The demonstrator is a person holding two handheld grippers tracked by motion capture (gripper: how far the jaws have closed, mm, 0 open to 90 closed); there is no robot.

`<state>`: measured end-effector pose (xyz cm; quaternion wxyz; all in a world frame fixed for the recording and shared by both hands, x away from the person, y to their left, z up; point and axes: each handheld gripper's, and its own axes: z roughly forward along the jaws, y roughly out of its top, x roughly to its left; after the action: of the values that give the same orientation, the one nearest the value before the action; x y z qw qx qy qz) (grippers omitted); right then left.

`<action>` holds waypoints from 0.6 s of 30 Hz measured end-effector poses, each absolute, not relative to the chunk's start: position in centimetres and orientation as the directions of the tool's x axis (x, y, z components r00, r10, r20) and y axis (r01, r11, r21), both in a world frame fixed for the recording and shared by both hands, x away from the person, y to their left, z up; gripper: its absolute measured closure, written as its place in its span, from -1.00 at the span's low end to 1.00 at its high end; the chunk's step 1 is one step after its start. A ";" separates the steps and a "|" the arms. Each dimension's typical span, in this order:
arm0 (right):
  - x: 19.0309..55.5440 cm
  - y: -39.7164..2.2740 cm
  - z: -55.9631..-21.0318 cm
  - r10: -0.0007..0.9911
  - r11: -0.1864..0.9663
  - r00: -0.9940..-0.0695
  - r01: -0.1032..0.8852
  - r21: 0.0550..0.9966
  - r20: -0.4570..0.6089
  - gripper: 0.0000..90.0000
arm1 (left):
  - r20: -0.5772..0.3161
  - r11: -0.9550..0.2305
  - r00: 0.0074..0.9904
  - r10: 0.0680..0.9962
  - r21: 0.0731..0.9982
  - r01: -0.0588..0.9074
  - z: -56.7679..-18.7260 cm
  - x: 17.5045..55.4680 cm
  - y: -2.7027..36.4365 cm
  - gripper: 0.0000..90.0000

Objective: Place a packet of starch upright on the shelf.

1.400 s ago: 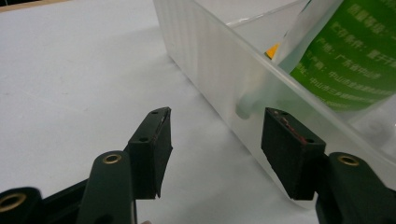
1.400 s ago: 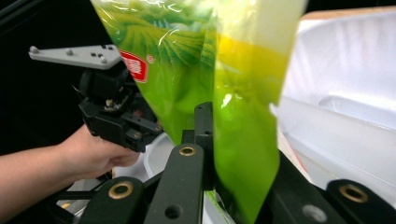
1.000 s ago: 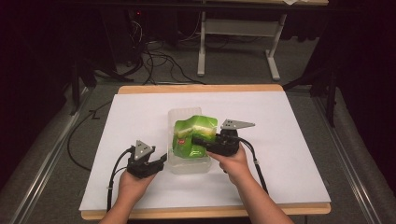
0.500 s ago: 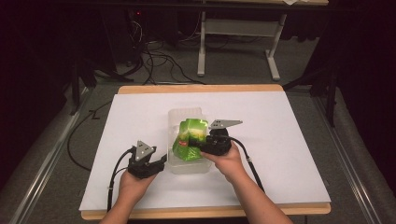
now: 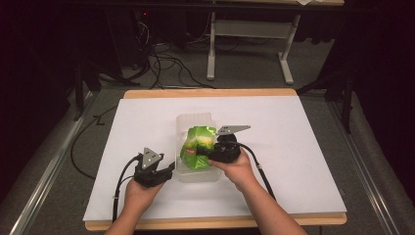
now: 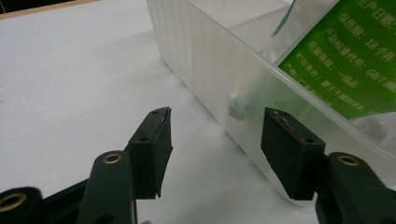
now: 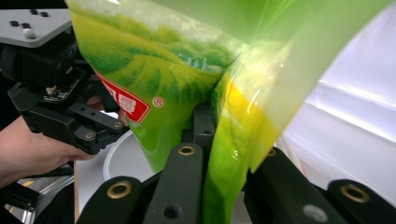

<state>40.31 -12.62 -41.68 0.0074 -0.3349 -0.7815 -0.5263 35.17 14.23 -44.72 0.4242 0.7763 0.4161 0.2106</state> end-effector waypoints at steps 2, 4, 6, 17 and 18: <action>40.2 -12.7 -41.5 0.514 0.218 -0.782 0.517 0.827 0.353 0.89 | -0.031 -0.289 0.562 0.827 0.834 0.471 -44.7 35.2 14.4 -0.08; 40.0 -12.7 -41.3 0.519 0.214 -0.783 0.506 0.835 0.341 0.82 | -0.034 -0.281 0.555 0.831 0.836 0.472 -44.7 35.2 14.6 -0.09; 39.9 -12.8 -41.2 0.525 0.212 -0.787 0.490 0.845 0.325 0.71 | -0.041 -0.273 0.550 0.834 0.837 0.475 -44.6 35.3 14.9 -0.10; 39.1 -13.7 -40.5 0.550 0.167 -0.776 0.463 0.870 0.308 0.13 | -0.070 -0.221 0.526 0.848 0.855 0.469 -44.1 35.2 16.7 -0.12; 39.0 -13.9 -40.3 0.549 0.164 -0.777 0.459 0.873 0.306 0.08 | -0.067 -0.219 0.523 0.849 0.857 0.466 -44.1 35.2 16.9 -0.12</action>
<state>38.96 -13.91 -40.30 -0.0406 -0.3311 -0.7617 -0.5554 35.23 16.86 -44.08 0.4453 0.7506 0.4382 0.2152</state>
